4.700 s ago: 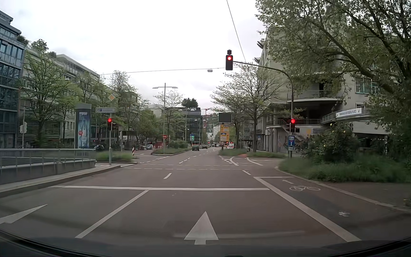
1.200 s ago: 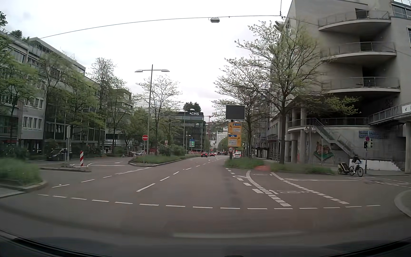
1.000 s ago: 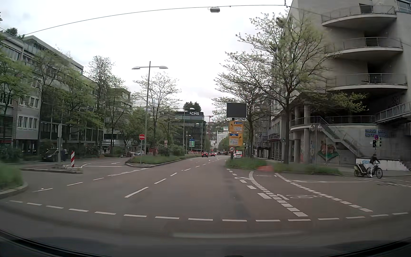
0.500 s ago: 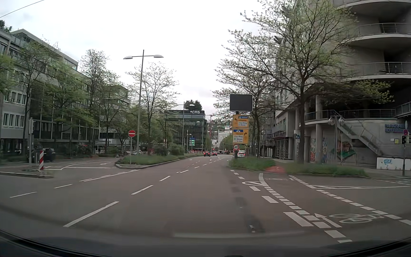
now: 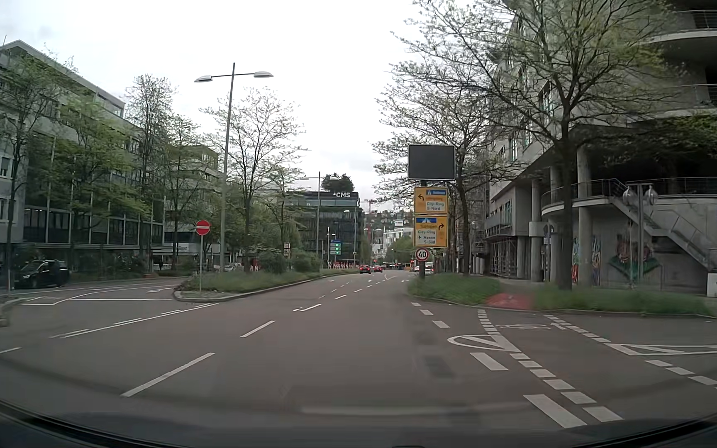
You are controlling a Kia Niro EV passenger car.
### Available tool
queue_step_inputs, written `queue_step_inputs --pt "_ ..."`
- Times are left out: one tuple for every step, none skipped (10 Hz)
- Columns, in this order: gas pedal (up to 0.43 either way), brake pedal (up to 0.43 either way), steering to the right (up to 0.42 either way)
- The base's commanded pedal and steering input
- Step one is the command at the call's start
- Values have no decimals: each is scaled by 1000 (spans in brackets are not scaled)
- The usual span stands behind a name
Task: Follow the waypoints while adhering to traffic rules and regulations
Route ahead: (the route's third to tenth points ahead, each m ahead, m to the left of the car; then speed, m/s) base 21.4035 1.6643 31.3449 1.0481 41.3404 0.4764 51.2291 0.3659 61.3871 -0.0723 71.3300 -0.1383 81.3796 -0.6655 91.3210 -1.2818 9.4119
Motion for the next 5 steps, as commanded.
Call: queue_step_inputs --pt "150 0 -3" --pt "98 0 -3" --pt "98 0 -3" --pt "98 0 -3" --pt "79 0 -3"
